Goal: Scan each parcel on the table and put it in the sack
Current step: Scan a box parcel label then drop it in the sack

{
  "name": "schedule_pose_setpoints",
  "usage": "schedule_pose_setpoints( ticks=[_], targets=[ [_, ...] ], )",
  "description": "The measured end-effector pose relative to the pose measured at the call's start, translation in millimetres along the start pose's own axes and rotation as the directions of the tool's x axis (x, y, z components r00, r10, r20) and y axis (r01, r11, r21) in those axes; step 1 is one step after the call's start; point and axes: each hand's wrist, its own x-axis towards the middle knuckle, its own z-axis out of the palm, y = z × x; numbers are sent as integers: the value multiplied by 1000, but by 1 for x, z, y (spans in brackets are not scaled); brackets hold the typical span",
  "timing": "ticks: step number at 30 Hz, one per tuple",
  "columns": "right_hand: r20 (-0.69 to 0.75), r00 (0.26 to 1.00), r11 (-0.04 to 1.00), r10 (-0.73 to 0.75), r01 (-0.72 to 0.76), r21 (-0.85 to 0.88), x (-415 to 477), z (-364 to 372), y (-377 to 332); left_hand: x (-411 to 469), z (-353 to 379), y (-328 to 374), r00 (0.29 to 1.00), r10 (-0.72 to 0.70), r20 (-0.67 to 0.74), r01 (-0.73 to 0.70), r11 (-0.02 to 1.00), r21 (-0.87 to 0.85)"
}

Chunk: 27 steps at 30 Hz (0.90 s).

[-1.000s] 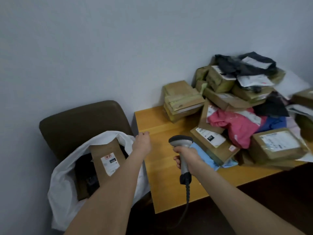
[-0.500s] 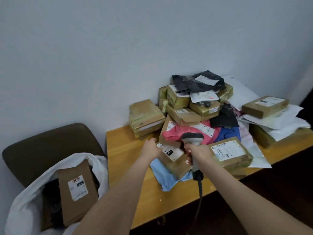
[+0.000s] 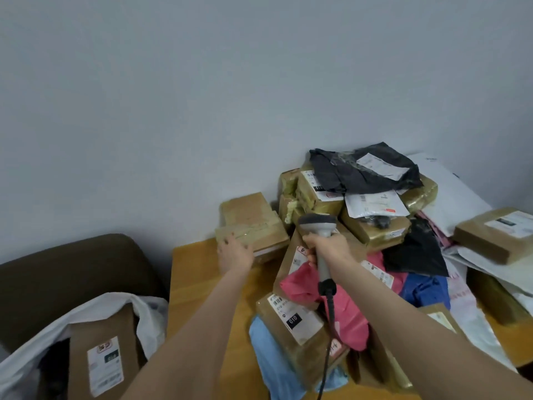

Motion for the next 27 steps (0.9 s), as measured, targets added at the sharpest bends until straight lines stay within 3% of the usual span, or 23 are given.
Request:
schedule_pose_setpoints(
  ticks=[4,11,15,20,27],
  targets=[
    [53,998,999,36,-37,16,41,27,-4,39,-10,-28,977,-212,-7,208,966,-156],
    [129,989,993,75,-61,-105,101,59,-1,67,8,-51,961,-249,118,274,896,-348],
    [220,966,990,135,-123,-68,110,66,5,62,8,-55,924,-336,185,383,774,-505],
    [132,984,993,117,-119,4,107,65,3,45,-12,-59,910,-389,143,376,628,-681],
    [85,976,967,202,-213,143,84,55,-4,8,-51,-63,941,-324,94,253,493,-833]
  ],
)
